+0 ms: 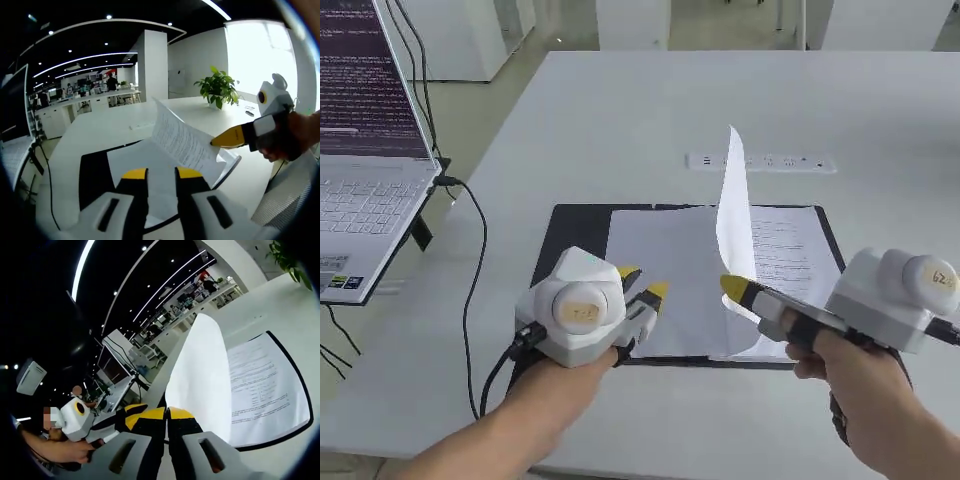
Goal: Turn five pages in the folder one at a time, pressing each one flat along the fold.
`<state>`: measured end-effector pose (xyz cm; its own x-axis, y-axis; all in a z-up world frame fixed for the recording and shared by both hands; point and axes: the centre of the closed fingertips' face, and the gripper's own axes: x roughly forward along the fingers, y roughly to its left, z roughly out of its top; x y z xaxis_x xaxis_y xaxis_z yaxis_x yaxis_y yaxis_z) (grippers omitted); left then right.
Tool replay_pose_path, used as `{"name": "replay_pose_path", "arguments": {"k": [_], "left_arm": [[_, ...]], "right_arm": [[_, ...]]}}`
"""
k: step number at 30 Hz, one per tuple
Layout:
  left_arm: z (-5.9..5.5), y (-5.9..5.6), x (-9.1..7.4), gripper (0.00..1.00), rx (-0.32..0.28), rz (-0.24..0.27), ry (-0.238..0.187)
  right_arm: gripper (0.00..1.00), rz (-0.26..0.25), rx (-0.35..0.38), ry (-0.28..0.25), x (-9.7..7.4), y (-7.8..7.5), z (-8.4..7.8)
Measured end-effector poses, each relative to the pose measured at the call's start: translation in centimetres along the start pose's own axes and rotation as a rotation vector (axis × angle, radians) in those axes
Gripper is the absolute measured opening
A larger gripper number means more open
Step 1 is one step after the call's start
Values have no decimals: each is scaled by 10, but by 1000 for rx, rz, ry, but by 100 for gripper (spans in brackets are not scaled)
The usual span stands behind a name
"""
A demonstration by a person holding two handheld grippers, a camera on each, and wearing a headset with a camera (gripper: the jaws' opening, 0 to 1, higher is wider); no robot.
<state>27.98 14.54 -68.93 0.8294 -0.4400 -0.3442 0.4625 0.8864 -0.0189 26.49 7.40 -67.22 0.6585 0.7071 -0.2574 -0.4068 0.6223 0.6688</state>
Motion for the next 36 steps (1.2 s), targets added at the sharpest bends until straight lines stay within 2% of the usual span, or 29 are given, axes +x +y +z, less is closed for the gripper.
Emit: {"name": "replay_pose_path", "arguments": {"k": [12, 23, 36], "left_arm": [[-2, 31, -21, 19, -15, 46, -9], [-8, 54, -36, 19, -32, 87, -6], [-23, 65, -41, 19, -51, 107, 21]], "right_arm": [[0, 22, -21, 88, 36, 11, -23], [0, 33, -36, 154, 60, 19, -48], [0, 30, -52, 235, 84, 20, -74]]}}
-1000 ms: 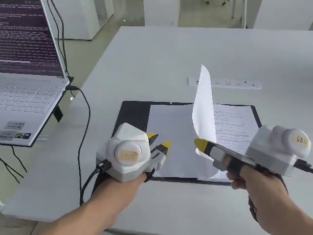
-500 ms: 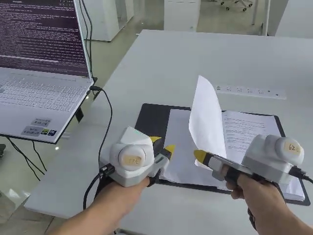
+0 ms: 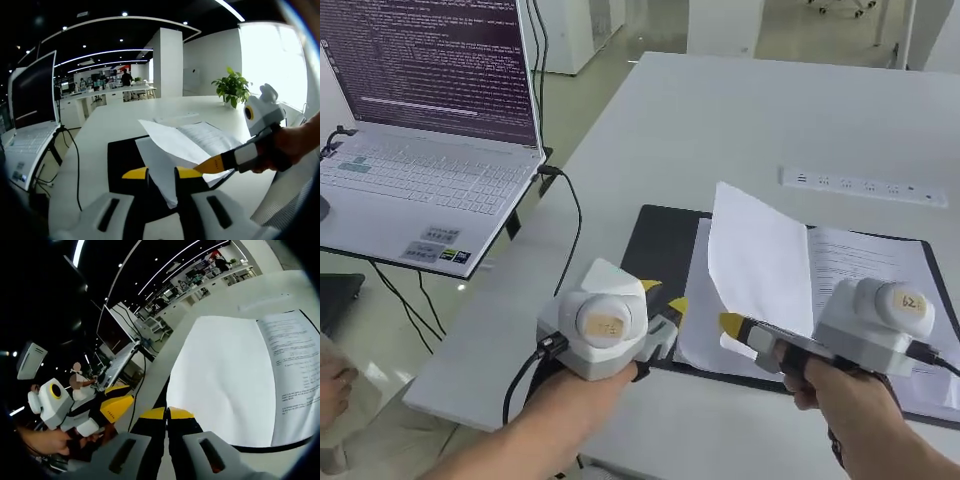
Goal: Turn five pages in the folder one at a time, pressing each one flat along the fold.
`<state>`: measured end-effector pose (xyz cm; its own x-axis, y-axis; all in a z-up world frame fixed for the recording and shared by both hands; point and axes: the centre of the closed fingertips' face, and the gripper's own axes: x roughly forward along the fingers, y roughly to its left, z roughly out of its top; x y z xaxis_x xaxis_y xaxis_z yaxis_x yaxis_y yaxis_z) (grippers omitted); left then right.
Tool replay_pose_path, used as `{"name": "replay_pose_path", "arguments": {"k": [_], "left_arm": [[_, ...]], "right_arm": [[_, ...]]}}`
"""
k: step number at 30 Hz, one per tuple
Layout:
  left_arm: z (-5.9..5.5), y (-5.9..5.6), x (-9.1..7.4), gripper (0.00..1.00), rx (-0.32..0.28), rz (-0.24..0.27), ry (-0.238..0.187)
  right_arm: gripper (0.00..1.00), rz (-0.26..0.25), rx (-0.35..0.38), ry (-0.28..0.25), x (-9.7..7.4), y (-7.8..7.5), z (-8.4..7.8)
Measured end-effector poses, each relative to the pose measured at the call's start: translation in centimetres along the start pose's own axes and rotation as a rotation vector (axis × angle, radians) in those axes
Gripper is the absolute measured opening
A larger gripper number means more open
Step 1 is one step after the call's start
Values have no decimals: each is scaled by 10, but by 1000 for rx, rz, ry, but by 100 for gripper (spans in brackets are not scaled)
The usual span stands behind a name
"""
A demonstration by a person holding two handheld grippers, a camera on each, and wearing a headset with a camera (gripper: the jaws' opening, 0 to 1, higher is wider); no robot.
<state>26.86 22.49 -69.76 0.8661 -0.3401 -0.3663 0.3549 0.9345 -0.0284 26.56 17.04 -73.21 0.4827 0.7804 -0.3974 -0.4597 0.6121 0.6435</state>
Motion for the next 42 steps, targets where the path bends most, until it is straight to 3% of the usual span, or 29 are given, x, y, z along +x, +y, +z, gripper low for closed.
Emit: {"name": "replay_pose_path", "arguments": {"k": [14, 23, 34, 42], "left_arm": [[-24, 12, 1, 19, -13, -3, 58], [-40, 13, -1, 19, -19, -9, 96], [-55, 15, 1, 20, -12, -10, 132], [-64, 6, 14, 19, 8, -39, 161]], "right_arm": [[0, -18, 0, 103, 35, -17, -33], [0, -19, 10, 133, 48, -21, -45], [3, 5, 43, 130, 46, -18, -52], [2, 15, 63, 109, 32, -23, -47]]}}
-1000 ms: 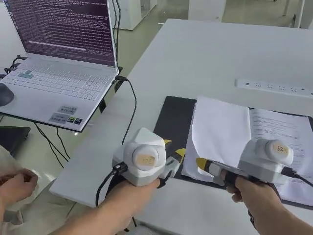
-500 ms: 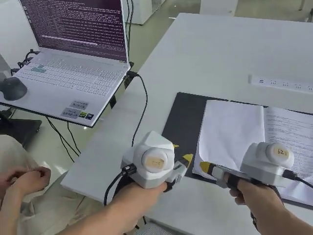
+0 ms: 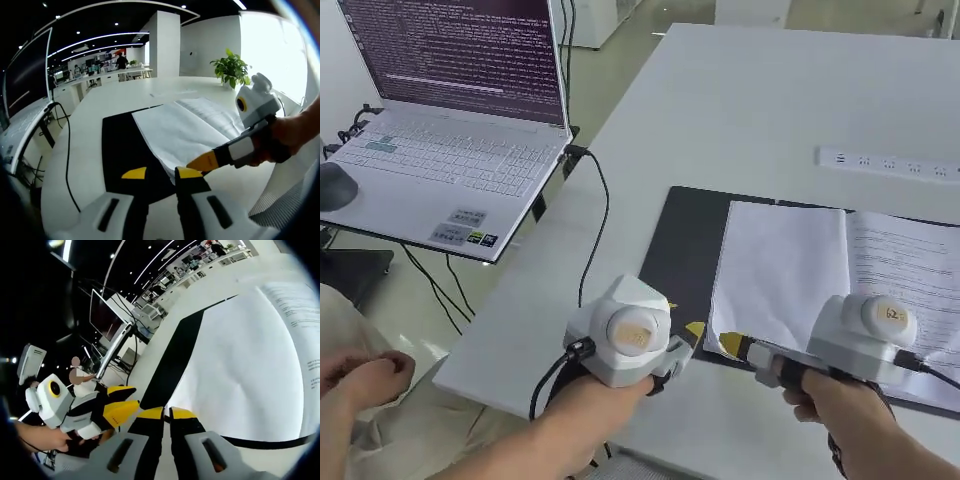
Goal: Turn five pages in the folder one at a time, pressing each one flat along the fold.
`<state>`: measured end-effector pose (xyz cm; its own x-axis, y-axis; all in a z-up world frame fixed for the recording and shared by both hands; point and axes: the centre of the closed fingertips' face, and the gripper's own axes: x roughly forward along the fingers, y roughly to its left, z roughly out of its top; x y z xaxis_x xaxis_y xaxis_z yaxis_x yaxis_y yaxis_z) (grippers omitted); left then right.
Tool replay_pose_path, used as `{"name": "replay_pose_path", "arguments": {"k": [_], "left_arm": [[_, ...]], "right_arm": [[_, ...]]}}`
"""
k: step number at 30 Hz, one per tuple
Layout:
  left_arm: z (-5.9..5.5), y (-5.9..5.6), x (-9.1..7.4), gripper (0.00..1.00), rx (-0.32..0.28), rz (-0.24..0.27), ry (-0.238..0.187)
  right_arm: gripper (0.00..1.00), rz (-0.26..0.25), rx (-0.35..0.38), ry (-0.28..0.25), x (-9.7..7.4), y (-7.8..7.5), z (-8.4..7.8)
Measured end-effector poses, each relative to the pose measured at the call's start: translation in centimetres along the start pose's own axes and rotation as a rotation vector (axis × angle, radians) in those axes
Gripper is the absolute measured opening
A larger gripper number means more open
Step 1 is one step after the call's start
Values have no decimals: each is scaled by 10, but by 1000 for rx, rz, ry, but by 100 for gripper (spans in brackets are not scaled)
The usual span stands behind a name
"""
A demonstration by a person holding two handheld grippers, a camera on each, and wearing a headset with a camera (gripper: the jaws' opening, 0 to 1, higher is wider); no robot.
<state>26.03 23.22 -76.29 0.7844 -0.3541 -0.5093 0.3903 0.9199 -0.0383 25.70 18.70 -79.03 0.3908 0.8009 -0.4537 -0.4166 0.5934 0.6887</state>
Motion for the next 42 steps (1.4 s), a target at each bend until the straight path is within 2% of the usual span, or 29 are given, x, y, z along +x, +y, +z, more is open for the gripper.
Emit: {"name": "replay_pose_path", "arguments": {"k": [5, 11, 15, 20, 21, 22, 24, 28, 33, 37, 42], "left_arm": [[-2, -15, 17, 18, 24, -43, 13], [-6, -35, 41, 17, 57, -93, 32], [-14, -42, 57, 16, 87, -97, 65], [-24, -39, 64, 16, 110, -69, 97], [-26, -37, 65, 14, 110, -62, 108], [-34, -35, 65, 14, 114, -51, 136], [-28, -36, 62, 13, 94, -53, 110], [-29, -35, 62, 13, 75, -49, 95], [-30, -35, 62, 14, 75, -52, 92], [-31, -35, 62, 14, 73, -50, 87], [-31, -35, 62, 14, 76, -44, 96]], "right_arm": [[2, -19, 11, -42, -18, -12, 15], [3, -56, 33, -88, -38, -36, 35], [2, -77, 38, -108, -50, -53, 49], [2, -81, 62, -121, -58, -71, 65], [2, -78, 67, -122, -59, -73, 68], [2, -75, 73, -123, -60, -77, 72], [2, -76, 84, -128, -62, -84, 79], [2, -78, 109, -131, -63, -96, 90], [0, -81, 137, -124, -64, -109, 101], [0, -75, 191, -136, -60, -124, 113], [0, -76, 243, -106, -50, -138, 115]]}}
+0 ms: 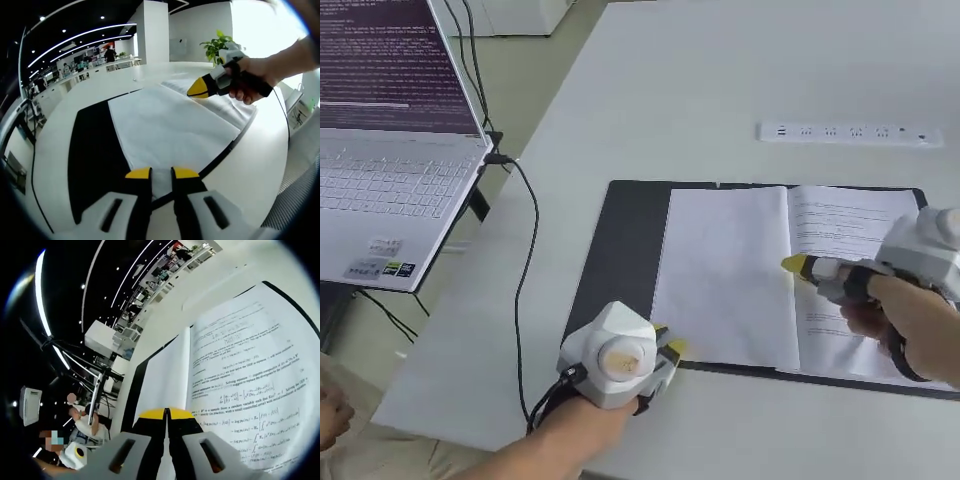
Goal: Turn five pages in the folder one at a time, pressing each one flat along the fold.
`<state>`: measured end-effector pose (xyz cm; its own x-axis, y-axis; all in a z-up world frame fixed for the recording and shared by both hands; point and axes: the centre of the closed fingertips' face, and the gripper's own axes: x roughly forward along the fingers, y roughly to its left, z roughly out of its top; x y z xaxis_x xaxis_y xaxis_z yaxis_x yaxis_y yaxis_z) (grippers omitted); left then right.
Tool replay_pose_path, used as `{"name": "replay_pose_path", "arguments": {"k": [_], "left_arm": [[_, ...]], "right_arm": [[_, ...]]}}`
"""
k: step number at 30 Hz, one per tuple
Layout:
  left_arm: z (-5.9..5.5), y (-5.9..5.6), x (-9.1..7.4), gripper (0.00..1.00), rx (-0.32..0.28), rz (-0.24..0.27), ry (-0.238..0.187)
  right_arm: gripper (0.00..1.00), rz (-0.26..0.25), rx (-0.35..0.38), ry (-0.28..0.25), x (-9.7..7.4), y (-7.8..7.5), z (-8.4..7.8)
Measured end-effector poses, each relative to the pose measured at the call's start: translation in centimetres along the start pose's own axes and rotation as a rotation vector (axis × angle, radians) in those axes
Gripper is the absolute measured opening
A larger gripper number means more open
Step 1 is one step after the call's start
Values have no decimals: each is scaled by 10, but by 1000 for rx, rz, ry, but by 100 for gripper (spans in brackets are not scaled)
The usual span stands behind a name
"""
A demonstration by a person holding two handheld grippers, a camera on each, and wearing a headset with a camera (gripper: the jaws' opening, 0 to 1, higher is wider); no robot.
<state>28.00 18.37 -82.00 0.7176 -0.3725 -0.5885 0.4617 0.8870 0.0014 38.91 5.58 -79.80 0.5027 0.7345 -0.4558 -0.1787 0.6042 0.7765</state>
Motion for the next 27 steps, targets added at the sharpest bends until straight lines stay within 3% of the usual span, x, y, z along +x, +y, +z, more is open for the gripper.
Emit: {"name": "replay_pose_path", "arguments": {"k": [5, 12, 27], "left_arm": [[0, 0, 0, 14, -2, 6, 4], [0, 0, -1, 14, -7, 10, 3], [0, 1, -2, 14, -8, 14, 4]], "right_arm": [[0, 11, 44, 11, 10, -4, 5], [0, 9, 99, -30, 19, -7, 26], [0, -18, 65, -27, 43, -16, 60]]}}
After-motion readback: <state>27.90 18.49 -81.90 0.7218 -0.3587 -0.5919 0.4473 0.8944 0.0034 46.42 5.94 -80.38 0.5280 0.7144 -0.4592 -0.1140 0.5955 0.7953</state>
